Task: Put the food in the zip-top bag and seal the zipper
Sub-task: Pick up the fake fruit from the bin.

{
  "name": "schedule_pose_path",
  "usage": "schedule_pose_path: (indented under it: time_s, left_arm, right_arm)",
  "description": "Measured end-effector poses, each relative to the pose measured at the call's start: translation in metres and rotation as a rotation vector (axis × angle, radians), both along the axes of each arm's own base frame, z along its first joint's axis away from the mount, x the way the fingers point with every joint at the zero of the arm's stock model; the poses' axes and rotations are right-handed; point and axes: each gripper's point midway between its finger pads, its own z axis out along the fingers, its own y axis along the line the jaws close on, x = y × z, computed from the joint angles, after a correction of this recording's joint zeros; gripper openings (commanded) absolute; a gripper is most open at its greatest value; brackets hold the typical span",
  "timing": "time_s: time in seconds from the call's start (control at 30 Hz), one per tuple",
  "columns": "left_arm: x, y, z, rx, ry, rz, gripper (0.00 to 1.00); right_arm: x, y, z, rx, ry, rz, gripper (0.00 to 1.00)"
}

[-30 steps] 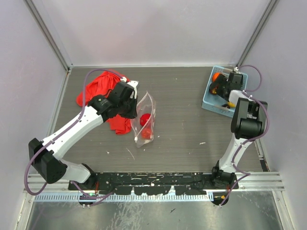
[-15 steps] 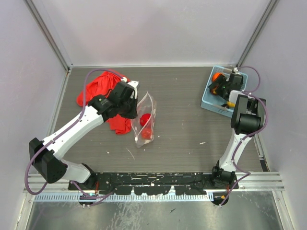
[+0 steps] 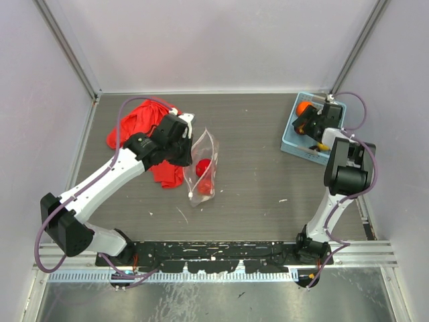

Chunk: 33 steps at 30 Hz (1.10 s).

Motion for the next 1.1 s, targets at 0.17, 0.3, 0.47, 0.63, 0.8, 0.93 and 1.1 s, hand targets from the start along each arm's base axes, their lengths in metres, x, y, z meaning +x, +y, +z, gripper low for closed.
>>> schedule_pose_path:
  time_s: [0.17, 0.3, 0.47, 0.63, 0.8, 0.93, 1.1]
  left_arm:
    - [0.0, 0.0, 0.0, -0.001, 0.0, 0.0, 0.0]
    - [0.0, 0.0, 0.001, -0.002, -0.002, 0.0, 0.0]
    - [-0.001, 0.001, 0.005, -0.009, -0.011, 0.001, 0.0]
    - [-0.002, 0.002, 0.01, -0.018, -0.023, 0.001, 0.0]
    - [-0.003, 0.003, 0.014, -0.026, -0.033, 0.002, 0.0]
    - [-0.004, 0.004, 0.018, -0.034, -0.042, 0.002, 0.0]
    - [-0.004, 0.004, 0.02, -0.038, -0.047, 0.002, 0.0]
  right_arm:
    - [-0.016, 0.002, 0.036, -0.02, -0.036, -0.007, 0.62]
    - [-0.029, 0.005, 0.069, -0.034, -0.084, -0.01, 0.61]
    - [-0.05, 0.014, 0.098, -0.041, -0.116, -0.001, 0.61]
    - [-0.069, 0.029, 0.115, -0.054, -0.114, 0.032, 0.61]
    - [-0.089, 0.056, 0.138, -0.068, -0.133, 0.095, 0.61]
    - [-0.102, 0.087, 0.158, -0.075, -0.168, 0.17, 0.61]
    - [-0.12, 0.13, 0.175, -0.074, -0.197, 0.276, 0.6]
